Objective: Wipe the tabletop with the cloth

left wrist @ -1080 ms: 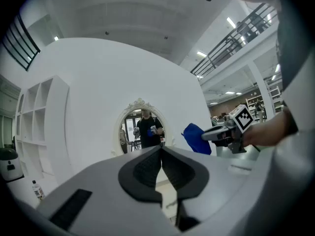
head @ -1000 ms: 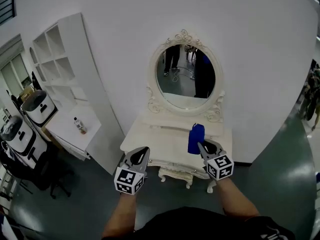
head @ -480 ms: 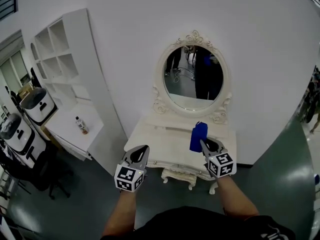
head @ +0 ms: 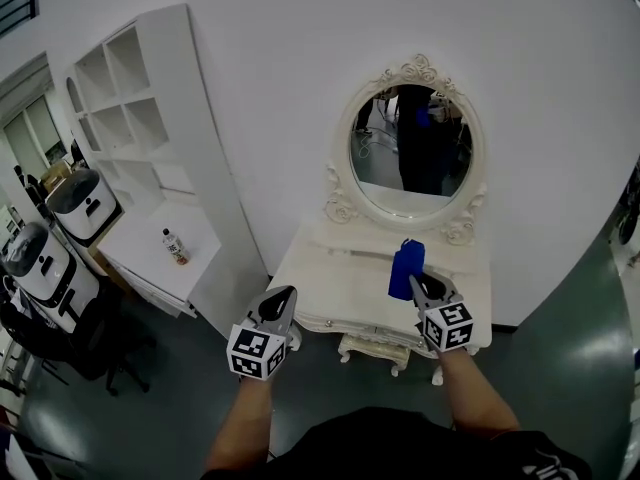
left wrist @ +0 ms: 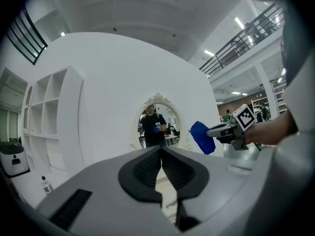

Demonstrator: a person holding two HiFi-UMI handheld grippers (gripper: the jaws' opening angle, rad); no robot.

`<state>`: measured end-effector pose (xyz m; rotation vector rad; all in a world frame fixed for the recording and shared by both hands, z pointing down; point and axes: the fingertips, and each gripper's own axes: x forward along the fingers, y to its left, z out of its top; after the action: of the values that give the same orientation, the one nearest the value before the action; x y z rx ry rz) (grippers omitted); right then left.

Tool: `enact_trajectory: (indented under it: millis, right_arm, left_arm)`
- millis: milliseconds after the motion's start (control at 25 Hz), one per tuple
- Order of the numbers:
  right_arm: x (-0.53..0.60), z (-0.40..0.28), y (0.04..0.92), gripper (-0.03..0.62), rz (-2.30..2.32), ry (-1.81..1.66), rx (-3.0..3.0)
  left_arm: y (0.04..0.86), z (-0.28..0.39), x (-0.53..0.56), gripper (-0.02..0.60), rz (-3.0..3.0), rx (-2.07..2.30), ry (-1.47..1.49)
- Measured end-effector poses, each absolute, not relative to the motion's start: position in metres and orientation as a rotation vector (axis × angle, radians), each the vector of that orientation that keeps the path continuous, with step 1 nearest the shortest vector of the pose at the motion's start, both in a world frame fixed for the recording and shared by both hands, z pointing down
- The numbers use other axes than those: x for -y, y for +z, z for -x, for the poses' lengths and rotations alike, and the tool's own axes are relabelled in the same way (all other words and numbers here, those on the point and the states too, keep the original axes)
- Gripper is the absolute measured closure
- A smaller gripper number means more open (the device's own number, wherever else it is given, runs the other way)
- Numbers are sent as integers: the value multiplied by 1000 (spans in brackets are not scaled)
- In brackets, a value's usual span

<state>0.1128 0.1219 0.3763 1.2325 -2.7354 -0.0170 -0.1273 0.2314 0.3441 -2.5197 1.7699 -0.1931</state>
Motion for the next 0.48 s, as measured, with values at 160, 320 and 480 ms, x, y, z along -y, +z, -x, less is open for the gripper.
enact_trajectory:
  millis: [160,320,480]
  right_arm:
    - [-103,-99,387,554,-1223,4,2733]
    - [-71,-88,394,554,-1221,6,2732]
    - [-23,-75,403,554,-1211,26,2737]
  left_arm:
    - [354,146,-220,569,2516,-1803,-214]
    - [364,163,-195,569,2511,-1832,-234]
    - [369,177,-151,569,2502,-1849,-250]
